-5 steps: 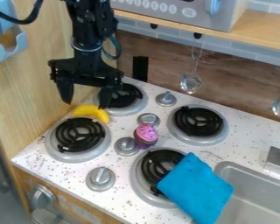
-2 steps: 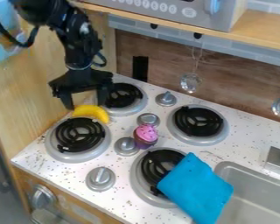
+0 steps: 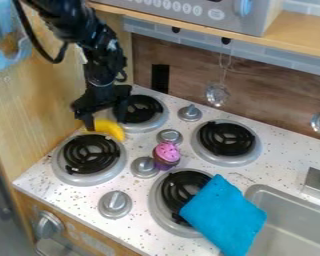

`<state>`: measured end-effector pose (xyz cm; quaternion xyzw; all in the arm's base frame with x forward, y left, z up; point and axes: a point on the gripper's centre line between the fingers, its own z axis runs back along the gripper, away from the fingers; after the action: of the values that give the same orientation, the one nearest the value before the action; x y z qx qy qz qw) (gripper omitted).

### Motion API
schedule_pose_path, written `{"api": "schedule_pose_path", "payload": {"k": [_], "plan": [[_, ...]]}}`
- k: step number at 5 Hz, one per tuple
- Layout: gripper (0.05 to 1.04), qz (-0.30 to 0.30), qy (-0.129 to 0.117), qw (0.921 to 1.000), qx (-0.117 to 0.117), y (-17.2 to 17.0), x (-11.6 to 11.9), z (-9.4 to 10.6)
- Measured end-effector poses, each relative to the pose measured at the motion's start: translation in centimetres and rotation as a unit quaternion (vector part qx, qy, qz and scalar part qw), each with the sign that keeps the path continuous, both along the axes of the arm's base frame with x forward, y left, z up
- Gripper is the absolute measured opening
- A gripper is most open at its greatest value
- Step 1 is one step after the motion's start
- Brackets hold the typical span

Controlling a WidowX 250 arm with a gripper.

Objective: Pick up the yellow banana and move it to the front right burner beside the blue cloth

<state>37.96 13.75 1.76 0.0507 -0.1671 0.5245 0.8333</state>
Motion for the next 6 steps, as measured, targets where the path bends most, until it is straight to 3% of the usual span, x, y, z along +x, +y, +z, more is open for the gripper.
{"api": "schedule_pose_path", "payload": {"k": [2, 3, 4, 6], "plan": [[1.004, 0.049, 0.002, 0.9987, 0.011, 1.6, 3.1, -2.0], [1.004, 0.064, 0.002, 0.9975, 0.028, 2.6, 4.2, -2.1], [1.004, 0.102, 0.017, 0.9939, 0.038, 3.3, 4.1, -3.0], [1.004, 0.183, 0.025, 0.9825, 0.022, 4.9, 3.3, -4.4]]}}
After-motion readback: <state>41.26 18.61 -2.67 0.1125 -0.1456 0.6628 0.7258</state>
